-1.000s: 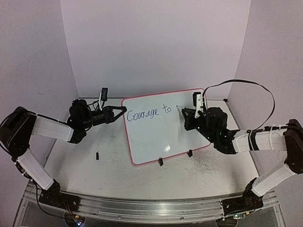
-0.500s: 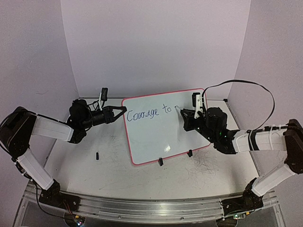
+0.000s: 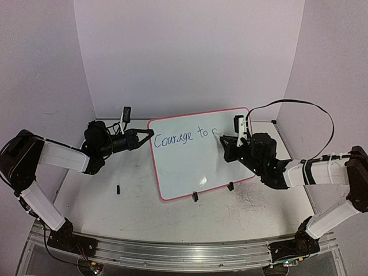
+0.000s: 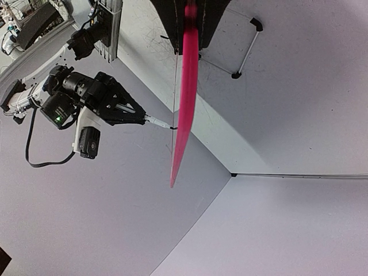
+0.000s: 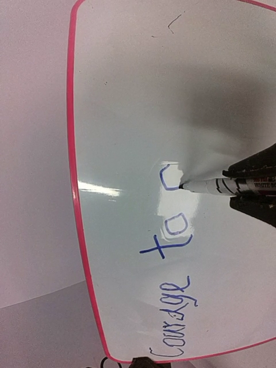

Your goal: Write a sentence on the whiteboard

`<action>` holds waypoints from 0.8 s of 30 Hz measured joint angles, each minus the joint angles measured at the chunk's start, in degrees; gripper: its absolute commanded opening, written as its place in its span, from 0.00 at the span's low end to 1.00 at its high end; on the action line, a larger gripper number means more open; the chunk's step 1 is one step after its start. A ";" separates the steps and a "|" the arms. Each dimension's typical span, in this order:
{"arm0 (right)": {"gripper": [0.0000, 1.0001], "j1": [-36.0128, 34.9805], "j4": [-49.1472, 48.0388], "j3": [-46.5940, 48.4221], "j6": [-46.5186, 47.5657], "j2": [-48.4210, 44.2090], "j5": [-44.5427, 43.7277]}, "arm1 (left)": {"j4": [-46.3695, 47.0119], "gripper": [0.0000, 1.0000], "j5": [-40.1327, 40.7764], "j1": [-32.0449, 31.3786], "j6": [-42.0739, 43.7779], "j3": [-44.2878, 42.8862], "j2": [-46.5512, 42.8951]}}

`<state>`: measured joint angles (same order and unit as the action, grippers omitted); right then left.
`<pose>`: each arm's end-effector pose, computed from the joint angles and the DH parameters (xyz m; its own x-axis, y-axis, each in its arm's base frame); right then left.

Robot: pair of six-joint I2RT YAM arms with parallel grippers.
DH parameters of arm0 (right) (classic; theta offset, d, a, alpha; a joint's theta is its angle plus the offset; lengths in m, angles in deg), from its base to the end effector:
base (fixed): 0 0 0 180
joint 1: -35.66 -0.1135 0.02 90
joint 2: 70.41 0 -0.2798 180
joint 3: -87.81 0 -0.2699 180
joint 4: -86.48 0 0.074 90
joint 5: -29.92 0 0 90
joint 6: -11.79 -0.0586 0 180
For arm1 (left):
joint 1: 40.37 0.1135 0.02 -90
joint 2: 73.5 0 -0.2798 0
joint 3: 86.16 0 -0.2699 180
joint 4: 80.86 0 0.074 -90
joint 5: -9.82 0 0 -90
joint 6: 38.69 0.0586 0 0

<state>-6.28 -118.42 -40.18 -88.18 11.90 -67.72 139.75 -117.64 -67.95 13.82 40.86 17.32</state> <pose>0.2634 0.2262 0.2422 -0.1666 0.0810 -0.9827 -0.5433 0.8241 0.1600 0.3004 -0.1971 0.2335 -0.5174 -0.2748 -0.8104 0.7449 0.3215 -0.5846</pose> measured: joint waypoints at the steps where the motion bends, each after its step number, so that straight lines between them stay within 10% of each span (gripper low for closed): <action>1: 0.00 0.00 0.09 -0.03 -0.02 -0.07 -0.01 | 0.00 0.00 0.01 -0.01 0.00 0.00 0.00; 24: 0.00 0.01 1.09 0.03 0.09 -2.51 -2.42 | 0.02 0.00 0.03 -0.03 0.09 0.00 -0.02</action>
<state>-6.27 -117.33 -40.15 -88.09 9.39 -70.14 139.77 -117.61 -67.98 13.90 40.86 17.30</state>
